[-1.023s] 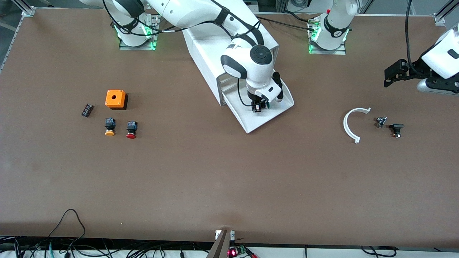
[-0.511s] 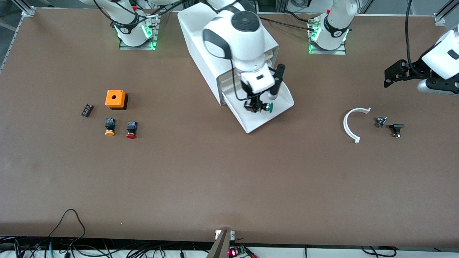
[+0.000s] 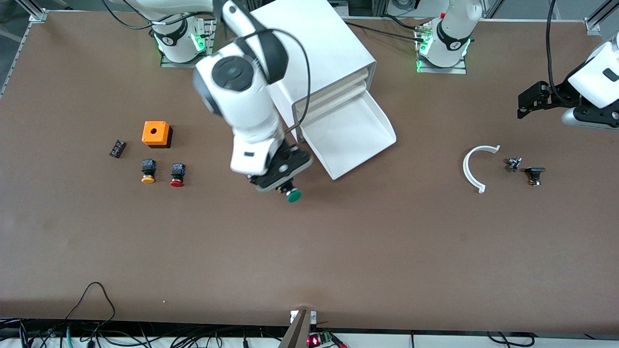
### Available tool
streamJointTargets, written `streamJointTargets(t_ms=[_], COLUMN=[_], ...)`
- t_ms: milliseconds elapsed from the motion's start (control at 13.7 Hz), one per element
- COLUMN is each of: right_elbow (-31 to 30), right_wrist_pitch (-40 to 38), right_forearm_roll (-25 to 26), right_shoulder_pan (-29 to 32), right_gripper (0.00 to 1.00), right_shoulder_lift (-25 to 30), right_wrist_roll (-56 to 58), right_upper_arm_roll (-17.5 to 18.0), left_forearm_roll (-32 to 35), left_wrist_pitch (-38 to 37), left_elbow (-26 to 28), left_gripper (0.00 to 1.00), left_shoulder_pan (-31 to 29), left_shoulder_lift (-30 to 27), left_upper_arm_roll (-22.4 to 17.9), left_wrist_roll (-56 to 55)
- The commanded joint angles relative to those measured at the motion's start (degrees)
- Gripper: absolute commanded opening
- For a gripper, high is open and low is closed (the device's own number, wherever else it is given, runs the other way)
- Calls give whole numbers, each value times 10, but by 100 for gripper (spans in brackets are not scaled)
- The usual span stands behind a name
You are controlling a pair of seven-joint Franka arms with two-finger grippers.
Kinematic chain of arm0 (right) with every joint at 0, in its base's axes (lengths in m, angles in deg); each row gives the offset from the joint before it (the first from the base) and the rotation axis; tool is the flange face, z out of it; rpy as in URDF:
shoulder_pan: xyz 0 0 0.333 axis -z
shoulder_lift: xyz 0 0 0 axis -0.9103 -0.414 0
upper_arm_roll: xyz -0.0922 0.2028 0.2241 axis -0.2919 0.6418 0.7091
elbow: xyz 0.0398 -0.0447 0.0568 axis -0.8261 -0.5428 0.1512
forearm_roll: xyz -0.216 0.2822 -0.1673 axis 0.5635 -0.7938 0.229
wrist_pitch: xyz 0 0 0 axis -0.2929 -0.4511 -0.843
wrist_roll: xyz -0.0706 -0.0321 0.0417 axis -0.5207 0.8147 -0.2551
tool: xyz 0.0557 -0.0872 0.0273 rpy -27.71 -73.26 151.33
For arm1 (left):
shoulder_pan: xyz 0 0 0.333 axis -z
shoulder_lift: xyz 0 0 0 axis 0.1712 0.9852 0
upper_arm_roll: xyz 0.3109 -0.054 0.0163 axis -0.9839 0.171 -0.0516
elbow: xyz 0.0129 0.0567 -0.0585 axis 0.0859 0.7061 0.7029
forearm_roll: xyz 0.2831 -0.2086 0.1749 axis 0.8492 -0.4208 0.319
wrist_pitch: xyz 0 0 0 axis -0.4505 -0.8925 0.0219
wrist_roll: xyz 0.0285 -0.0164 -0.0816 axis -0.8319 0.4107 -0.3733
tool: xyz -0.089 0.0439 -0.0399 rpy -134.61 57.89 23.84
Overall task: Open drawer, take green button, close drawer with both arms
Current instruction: 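Lift the green button out of the drawer with the right gripper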
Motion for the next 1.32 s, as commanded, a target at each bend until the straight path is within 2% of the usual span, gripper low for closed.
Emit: streamJointTargets(t_ms=[0,146,292,511,658,804,1023,1242], right_elbow=[-116,-161,-201,-278,-314,-364,-443,-497], right_wrist_pitch=[9,8,4,2,21,76,182,242], right_forearm_roll=[-17,-18,-10,2,4,8,13,23], right_shoulder_pan=[26,47,60,90,99,103,105,106], right_gripper=[18,18,18,18,18,18,18,18], right_shoulder_lift=[49,64,66,78,79,81,89,90], right_wrist_roll=[-58,-116,-125,-145,-154,-154,-154,-153], right_upper_arm_roll=[-7,-10,-11,-13,-13,-14,-14,-16], left_forearm_roll=[7,12,13,-30,-30,-30,-31,-31], left_wrist_pitch=[-3,-5,-5,22,128,190,299,469], left_elbow=[-18,-16,-16,-6,60,94,138,210], left_gripper=[100,100,100,100,100,100,100,100], left_shoulder_pan=[-2,3,4,4,4,16,50,79], left_shoulder_lift=[19,41,55,72,76,96,139,182], left_upper_arm_roll=[0,2,15,19,50,68,69,69], left_wrist_roll=[1,0,1,-11,-58,-124,-203,-280])
